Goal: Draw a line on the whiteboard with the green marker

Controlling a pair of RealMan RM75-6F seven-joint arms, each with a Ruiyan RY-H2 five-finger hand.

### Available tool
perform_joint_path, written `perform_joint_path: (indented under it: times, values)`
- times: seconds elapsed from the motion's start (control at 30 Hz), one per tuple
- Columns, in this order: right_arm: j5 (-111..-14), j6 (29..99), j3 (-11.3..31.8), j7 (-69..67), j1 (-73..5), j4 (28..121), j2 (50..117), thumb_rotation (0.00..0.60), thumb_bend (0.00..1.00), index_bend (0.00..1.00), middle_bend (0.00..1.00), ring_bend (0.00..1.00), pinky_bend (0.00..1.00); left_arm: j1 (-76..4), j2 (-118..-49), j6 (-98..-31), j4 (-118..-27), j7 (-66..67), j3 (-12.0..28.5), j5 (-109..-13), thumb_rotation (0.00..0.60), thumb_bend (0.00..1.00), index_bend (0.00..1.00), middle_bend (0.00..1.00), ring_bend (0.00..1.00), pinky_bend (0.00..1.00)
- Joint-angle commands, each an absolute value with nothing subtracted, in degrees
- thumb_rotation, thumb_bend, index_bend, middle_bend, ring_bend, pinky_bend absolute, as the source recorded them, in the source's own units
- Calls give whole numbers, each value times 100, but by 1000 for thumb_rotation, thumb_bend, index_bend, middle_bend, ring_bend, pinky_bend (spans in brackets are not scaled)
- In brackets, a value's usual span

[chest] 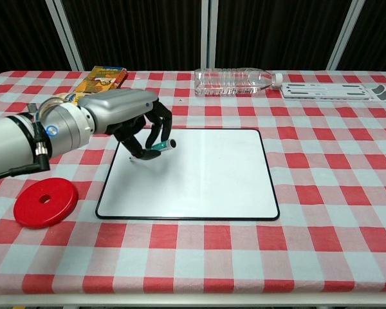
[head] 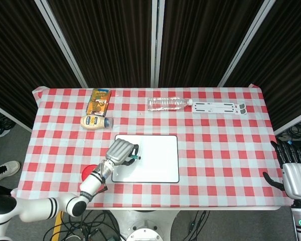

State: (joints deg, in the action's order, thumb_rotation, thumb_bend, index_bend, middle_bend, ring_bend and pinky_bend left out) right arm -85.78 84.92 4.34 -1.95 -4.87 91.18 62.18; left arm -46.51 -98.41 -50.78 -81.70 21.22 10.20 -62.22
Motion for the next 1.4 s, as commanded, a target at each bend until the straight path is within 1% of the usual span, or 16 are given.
perform_joint_path:
  times: [0.03, 0.33, 0.53, 0.7, 0.87, 0.97, 1.17, 1.4]
  values:
    - [-8575, 8494, 434, -198, -484, 9114, 6214, 600, 146, 0, 22, 0, 0, -4740, -9884, -4974, -8166, 2272, 1060, -5954, 600, 440, 607, 619, 833, 939]
    - [-8551, 8484, 440, -209, -478, 9113, 6203, 600, 146, 0, 22, 0, 0, -4953, -10077, -4803, -8001, 2248, 1200, -5654, 600, 440, 606, 618, 833, 939]
    - [-8515, 8543, 436, -263, -415, 9091, 6166, 600, 146, 0, 22, 0, 0, -5223, -10398, -4713, -7813, 2318, 1342, -5484, 600, 440, 606, 618, 833, 940]
    - [-8492, 8599, 444, -331, -366, 9068, 6134, 600, 145, 0, 22, 0, 0, -5281, -10283, -4918, -8109, 2459, 1428, -5466, 600, 441, 606, 619, 833, 939]
    - [-8529, 8506, 442, -407, -427, 8985, 6173, 600, 145, 0, 22, 0, 0, -5181, -9706, -5012, -8879, 2763, 1247, -5281, 600, 437, 602, 616, 833, 939]
    - [-8583, 8453, 440, -462, -481, 8935, 6216, 600, 146, 0, 22, 0, 0, -5149, -9543, -5133, -9102, 2996, 1102, -5125, 600, 438, 602, 615, 833, 939]
    - [-8625, 8458, 438, -465, -499, 8921, 6225, 600, 146, 0, 22, 0, 0, -5121, -9617, -5298, -9042, 3155, 933, -4875, 600, 439, 602, 615, 832, 939]
    - [-8590, 8473, 429, -420, -468, 8969, 6203, 600, 146, 0, 22, 0, 0, -5154, -9760, -5251, -8739, 3119, 874, -4747, 600, 439, 602, 615, 833, 940]
